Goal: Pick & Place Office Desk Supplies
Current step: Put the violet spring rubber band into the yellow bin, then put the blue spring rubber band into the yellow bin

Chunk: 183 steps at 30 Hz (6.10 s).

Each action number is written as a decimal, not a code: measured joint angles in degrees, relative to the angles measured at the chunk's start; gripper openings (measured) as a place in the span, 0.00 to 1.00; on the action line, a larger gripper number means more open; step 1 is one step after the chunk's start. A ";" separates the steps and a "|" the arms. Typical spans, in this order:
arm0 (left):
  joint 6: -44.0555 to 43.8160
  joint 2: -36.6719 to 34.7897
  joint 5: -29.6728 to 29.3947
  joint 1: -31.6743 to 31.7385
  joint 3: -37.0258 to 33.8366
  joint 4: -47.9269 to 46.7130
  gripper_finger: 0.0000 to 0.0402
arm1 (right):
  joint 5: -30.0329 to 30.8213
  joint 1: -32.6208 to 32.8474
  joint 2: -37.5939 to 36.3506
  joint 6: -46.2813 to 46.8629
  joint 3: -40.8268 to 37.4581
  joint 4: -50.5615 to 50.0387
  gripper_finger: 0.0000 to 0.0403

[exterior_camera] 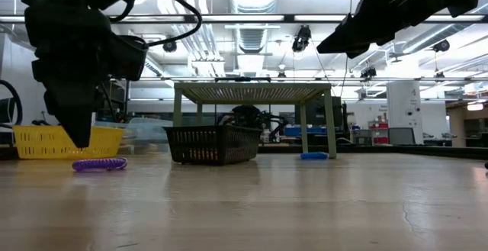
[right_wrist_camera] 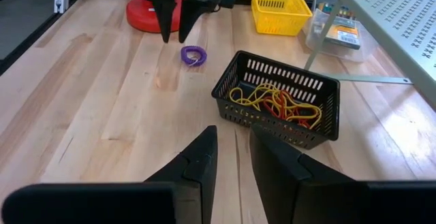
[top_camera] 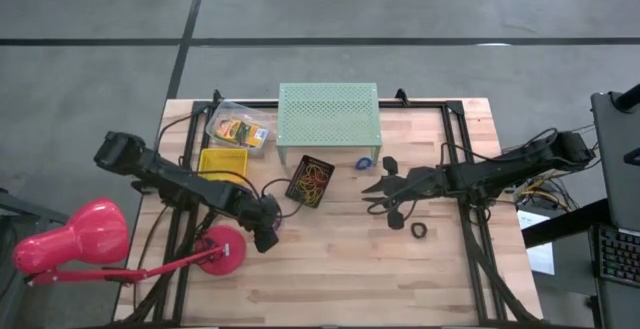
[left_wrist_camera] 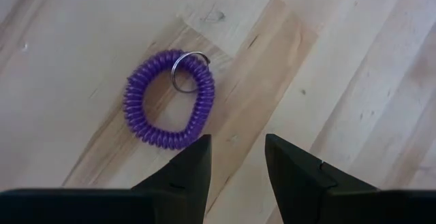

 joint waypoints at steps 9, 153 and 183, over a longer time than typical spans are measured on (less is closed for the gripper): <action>4.45 0.35 -2.84 0.00 0.00 0.18 0.36 | 0.00 0.00 0.00 0.00 0.01 0.02 0.18; -26.78 -27.76 -19.47 27.76 -10.12 -21.93 0.52 | 0.00 0.00 0.02 0.00 0.03 0.02 0.19; 41.66 -24.81 -28.70 -2.64 -13.43 39.89 0.46 | 0.02 0.00 0.02 0.00 0.03 0.04 0.19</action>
